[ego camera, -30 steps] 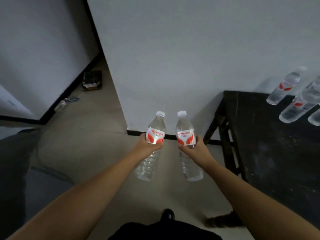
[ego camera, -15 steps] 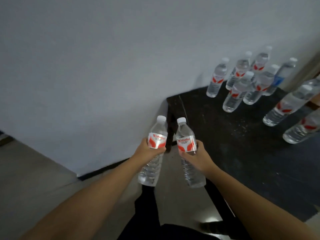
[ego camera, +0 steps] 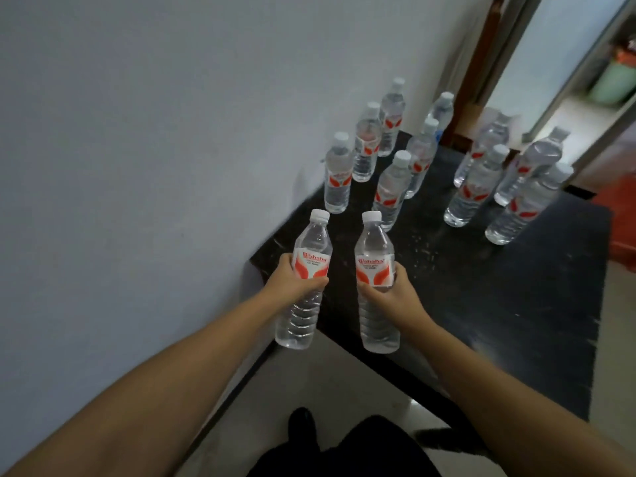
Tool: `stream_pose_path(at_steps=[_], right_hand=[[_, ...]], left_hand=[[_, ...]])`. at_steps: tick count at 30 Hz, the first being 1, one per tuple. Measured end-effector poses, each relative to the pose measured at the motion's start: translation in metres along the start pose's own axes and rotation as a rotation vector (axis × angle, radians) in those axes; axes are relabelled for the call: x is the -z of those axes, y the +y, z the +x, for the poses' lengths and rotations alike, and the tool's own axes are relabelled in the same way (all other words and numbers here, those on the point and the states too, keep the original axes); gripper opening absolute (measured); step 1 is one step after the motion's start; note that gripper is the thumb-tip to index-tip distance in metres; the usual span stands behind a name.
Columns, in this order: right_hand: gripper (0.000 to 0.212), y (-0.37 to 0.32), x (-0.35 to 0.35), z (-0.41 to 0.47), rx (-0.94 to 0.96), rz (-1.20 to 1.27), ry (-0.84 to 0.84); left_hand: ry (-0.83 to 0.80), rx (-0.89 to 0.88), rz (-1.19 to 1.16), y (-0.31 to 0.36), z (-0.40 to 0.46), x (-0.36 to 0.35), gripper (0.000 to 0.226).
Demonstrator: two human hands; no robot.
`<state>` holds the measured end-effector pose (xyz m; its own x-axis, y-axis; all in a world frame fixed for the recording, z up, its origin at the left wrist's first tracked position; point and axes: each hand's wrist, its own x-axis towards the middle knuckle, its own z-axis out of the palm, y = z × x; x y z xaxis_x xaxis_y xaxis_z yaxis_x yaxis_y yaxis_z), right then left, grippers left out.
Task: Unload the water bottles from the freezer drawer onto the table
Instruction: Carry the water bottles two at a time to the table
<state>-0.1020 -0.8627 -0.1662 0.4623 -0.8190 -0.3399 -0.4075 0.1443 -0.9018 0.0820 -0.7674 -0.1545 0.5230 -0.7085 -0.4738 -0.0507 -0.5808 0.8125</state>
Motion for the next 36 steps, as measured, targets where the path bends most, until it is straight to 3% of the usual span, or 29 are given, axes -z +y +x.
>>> stream_pose_path(at_steps=[4,10,14,16,19,21,32,36], right_hand=[[0.070,0.002,0.035,0.011,-0.051,0.025,0.181],[0.072,0.010,0.101,0.027,-0.053,0.086,0.382],[0.037,0.015,0.152,0.048,0.036,0.038,0.486],[0.041,0.017,0.172,0.062,0.036,0.069,0.539],[0.072,0.027,0.194,0.078,-0.034,0.160,0.579],[0.080,0.033,0.205,0.088,-0.058,0.173,0.586],[0.077,0.062,0.212,0.104,-0.045,0.118,0.656],[0.078,0.066,0.213,0.106,-0.033,0.084,0.646]], left_hand=[[-0.173,-0.057,0.086,0.030,0.033,-0.032,0.081],[-0.273,-0.135,0.092,0.077,0.070,-0.098,0.085],[-0.313,-0.200,0.072,0.116,0.098,-0.146,0.081],[-0.271,-0.269,0.078,0.132,0.108,-0.167,0.076],[-0.209,-0.319,0.098,0.147,0.125,-0.193,0.072],[-0.197,-0.310,0.097,0.155,0.134,-0.206,0.070],[-0.281,-0.411,0.058,0.155,0.132,-0.233,0.064],[-0.277,-0.408,0.065,0.152,0.137,-0.234,0.071]])
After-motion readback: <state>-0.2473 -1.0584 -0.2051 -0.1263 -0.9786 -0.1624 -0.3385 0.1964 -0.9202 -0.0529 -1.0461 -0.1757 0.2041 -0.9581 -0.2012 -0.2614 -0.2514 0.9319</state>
